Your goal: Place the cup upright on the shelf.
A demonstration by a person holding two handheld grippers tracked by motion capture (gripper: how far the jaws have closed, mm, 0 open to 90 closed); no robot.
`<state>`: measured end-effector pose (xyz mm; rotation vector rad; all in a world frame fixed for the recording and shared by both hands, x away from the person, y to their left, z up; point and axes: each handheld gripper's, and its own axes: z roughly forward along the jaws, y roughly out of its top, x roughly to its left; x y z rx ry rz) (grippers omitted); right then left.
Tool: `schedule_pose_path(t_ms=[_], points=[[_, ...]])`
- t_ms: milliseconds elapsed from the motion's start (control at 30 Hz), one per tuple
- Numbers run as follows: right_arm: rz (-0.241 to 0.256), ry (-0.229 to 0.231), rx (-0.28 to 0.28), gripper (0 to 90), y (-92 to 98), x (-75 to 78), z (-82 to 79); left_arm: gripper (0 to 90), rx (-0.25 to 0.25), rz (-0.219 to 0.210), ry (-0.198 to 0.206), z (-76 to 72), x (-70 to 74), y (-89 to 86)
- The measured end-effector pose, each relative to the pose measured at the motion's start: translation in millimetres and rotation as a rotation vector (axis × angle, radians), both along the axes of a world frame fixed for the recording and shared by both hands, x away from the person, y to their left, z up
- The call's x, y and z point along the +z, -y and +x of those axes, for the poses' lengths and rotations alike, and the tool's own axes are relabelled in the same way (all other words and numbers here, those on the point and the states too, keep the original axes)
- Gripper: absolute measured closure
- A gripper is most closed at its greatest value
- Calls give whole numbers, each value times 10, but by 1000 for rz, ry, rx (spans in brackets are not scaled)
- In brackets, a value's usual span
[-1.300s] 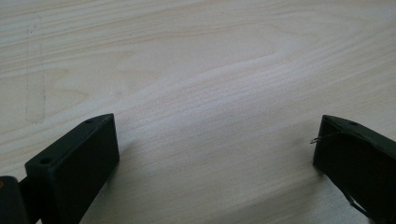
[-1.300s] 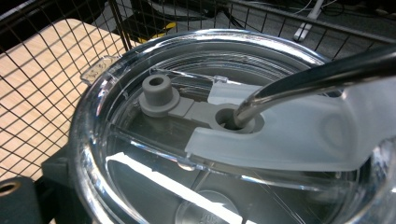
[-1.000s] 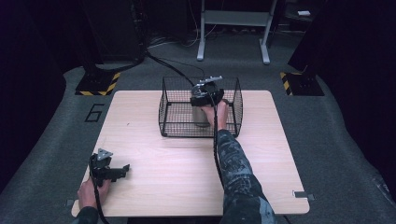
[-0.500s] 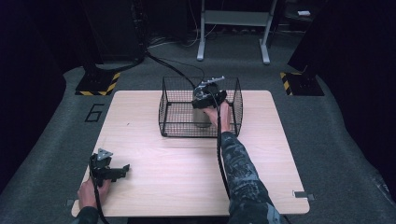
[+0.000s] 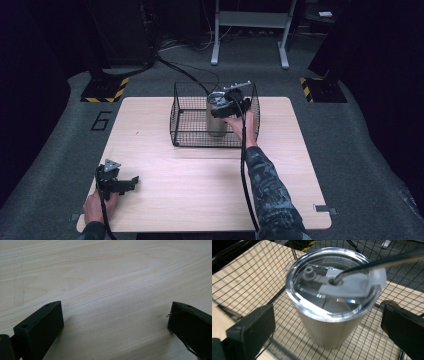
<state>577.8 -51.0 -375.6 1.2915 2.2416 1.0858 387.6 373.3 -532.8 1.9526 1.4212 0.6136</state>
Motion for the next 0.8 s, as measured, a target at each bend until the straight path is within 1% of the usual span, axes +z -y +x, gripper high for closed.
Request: schedule_pose_path(t_ms=[33,67,100,133,167,200,233,267,300,333,367,400,433,467,500,533,600,633,700,733,767,800], points=[[-6,3,15,0,42,46,-74,1,-1,0,0,1,0,-1],[-6,3,15,0,42,46,-74,1,-1,0,0,1,0,-1],[-8,11,31,0,72,88,-144,1,-1,1,0,1,0,-1],[-8,11,31,0,72,88,-144,1,-1,1,0,1,0,-1],[-4,7,29,0,82,112,-185,1,-1,1,0,1,0,-1],[-7,15,41,0,101,134,-218,1,-1,1,0,1,0,-1],[-5,24,55,0,117,179,-287,1,-1,1,0,1,0,-1],[-5,24,55,0,117,179,-287,1,-1,1,0,1,0,-1],[-15,31,70,0,122,219,-357,1,-1,0,-1,1,1,-1],[-15,31,70,0,122,219,-357,1,-1,0,-1,1,1,-1],[-22,44,84,0,137,255,-420,1,-1,0,0,1,0,0],[-22,44,84,0,137,255,-420,1,-1,0,0,1,0,0],[-14,49,83,0,153,310,-520,1,-6,7,0,2,2,-6],[-14,49,83,0,153,310,-520,1,-6,7,0,2,2,-6],[-23,59,95,0,184,347,-603,1,-6,7,0,2,2,-6],[-31,68,103,0,203,366,-645,1,-7,6,0,2,2,-6],[-37,67,112,0,225,403,-738,1,-6,7,-1,3,3,-6],[-32,68,110,0,232,421,-781,1,-1,1,0,0,0,0],[-42,81,118,0,250,443,-848,1,0,0,0,0,0,0],[-42,80,117,0,268,452,-905,1,0,0,0,0,0,0],[-47,89,123,0,286,454,-939,1,-1,-2,-1,0,0,1],[-47,89,123,0,286,454,-939,1,-1,-2,-1,0,0,1]])
